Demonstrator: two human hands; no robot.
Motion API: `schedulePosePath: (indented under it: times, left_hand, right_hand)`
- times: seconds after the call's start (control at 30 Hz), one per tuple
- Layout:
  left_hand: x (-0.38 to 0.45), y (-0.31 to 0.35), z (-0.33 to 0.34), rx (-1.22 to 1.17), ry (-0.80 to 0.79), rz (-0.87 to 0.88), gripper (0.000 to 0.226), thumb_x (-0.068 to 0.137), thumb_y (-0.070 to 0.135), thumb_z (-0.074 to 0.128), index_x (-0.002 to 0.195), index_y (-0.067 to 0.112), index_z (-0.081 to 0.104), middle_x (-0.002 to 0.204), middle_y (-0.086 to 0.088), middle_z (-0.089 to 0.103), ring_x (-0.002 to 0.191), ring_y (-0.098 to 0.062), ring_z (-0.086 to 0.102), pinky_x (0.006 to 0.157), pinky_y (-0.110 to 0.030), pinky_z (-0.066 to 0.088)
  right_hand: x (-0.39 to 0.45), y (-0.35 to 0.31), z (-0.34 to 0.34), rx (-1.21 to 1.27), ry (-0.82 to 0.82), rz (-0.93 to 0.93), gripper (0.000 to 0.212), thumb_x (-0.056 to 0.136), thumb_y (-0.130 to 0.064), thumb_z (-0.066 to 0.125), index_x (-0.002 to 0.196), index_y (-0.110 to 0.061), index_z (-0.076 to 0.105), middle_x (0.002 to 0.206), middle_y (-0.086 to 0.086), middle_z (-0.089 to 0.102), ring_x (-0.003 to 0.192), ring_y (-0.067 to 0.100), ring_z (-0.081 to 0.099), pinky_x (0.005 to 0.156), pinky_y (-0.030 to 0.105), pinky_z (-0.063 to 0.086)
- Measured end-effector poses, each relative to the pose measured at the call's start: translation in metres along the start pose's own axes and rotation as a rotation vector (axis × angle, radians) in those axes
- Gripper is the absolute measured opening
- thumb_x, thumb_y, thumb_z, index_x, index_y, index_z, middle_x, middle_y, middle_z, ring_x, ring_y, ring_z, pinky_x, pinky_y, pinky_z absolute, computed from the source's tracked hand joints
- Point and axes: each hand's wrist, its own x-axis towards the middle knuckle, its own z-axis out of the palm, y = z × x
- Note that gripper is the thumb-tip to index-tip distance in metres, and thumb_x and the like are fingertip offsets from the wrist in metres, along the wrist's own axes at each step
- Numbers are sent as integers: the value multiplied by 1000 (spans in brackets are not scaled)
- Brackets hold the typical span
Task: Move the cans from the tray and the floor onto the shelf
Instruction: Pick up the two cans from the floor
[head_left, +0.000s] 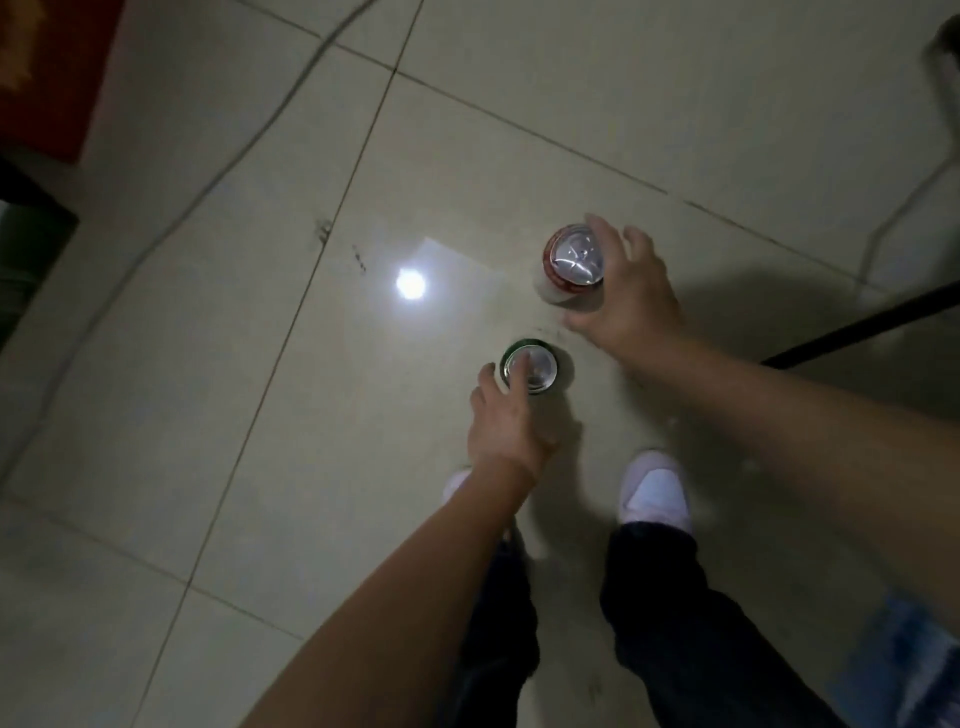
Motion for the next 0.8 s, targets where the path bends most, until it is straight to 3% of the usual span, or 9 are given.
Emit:
schedulePosePath:
  times: [0.1, 0.2, 0.3, 0.43, 0.63, 0.8]
  left_hand:
    - [27, 2, 25, -57, 101, 5, 85, 75, 14, 68, 144, 28, 20, 152, -12, 16, 135, -33, 26, 93, -44, 47]
    - [49, 0, 35, -104, 177, 4, 69, 81, 7, 59, 139, 26, 29, 149, -10, 23, 133, -32, 31, 90, -41, 48]
    - [58, -3, 25, -82, 153, 58, 66, 76, 10, 66, 134, 20, 37, 138, -11, 36, 122, -33, 41, 88, -40, 48]
    - [32, 0, -19, -24, 192, 64, 63, 68, 12, 72, 125, 17, 46, 123, -14, 46, 107, -34, 48, 82, -38, 47]
    - [-75, 65, -147, 96, 107, 193, 69, 62, 13, 72, 126, 19, 46, 120, -12, 46, 105, -34, 49, 79, -36, 46]
    - [-187, 167, -273, 292, 40, 407, 73, 60, 20, 72, 127, 22, 44, 120, -9, 46, 104, -32, 52, 74, -29, 40]
  right_hand:
    - [20, 10, 22, 60, 60, -63, 90, 67, -21, 76, 143, -24, 28, 145, 16, 33, 127, 35, 42, 103, 41, 41]
    - [36, 7, 35, 126, 172, -85, 73, 68, -18, 76, 132, -19, 42, 135, 12, 43, 117, 31, 51, 90, 32, 47]
    - [41, 7, 36, 91, 193, -108, 65, 64, -11, 77, 122, -14, 49, 123, 15, 50, 108, 33, 54, 77, 23, 39]
    - [14, 3, 12, 77, 188, 12, 62, 60, -5, 76, 116, -15, 50, 119, 14, 52, 103, 36, 55, 72, 27, 42]
    - [-80, -49, -108, 94, 124, 127, 56, 61, -21, 78, 110, -17, 53, 111, 14, 59, 97, 35, 59, 70, 29, 43]
    - [-174, -115, -259, 17, 122, 62, 61, 65, -28, 76, 119, -18, 51, 120, 10, 56, 106, 31, 58, 83, 33, 46]
